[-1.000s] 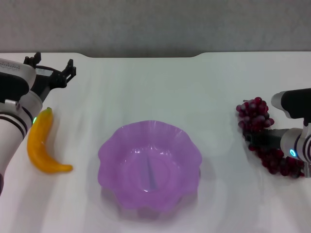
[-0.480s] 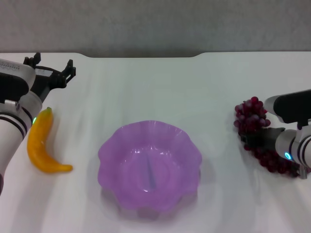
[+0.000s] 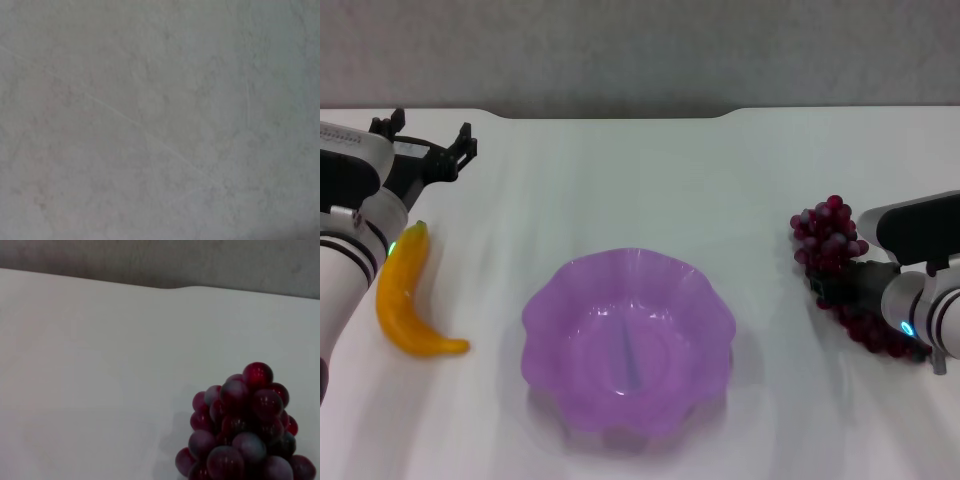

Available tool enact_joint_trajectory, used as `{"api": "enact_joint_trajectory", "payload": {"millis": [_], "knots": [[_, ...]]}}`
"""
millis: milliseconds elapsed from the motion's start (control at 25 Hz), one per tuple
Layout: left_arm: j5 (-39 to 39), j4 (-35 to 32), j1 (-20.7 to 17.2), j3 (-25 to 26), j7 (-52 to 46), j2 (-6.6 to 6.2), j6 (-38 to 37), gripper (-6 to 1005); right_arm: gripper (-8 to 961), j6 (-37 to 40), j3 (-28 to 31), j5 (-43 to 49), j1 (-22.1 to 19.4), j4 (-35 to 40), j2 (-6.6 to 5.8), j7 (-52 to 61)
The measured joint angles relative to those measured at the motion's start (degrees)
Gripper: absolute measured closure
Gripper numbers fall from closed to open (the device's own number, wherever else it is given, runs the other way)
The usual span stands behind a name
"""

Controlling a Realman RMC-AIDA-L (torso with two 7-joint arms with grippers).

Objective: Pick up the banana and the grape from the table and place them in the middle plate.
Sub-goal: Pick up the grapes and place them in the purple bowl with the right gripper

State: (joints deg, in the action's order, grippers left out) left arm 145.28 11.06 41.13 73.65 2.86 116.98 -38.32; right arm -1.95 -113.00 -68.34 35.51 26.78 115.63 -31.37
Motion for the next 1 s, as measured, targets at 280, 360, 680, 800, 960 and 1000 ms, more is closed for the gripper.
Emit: {"api": "enact_joint_trajectory", "payload": {"millis": [280,360,680,800,960,1000], "knots": [[0.0,0.0,0.0,0.0,0.0,0.01,0.0,105,502,2.9,-0.5,0.0,-0.9,0.9,0.23,0.0],[0.0,0.0,0.0,0.0,0.0,0.01,0.0,105,503,3.7,-0.5,0.0,-1.1,0.9,0.23,0.1],[0.0,-0.1,-0.1,0.0,0.0,0.00,0.0,105,503,9.9,-4.7,0.0,-3.3,2.4,0.21,1.6],[0.0,-0.1,-0.1,0.0,0.0,0.01,0.0,105,503,12.6,-7.7,0.0,-3.5,2.1,0.15,3.5],[0.0,0.0,0.0,0.0,0.0,0.01,0.0,105,504,10.4,-8.6,0.0,-1.2,-0.8,-0.12,6.5],[0.0,0.0,0.0,0.0,0.0,0.00,0.0,106,504,10.0,-8.7,0.0,-0.8,-1.4,-0.12,7.1]]}}
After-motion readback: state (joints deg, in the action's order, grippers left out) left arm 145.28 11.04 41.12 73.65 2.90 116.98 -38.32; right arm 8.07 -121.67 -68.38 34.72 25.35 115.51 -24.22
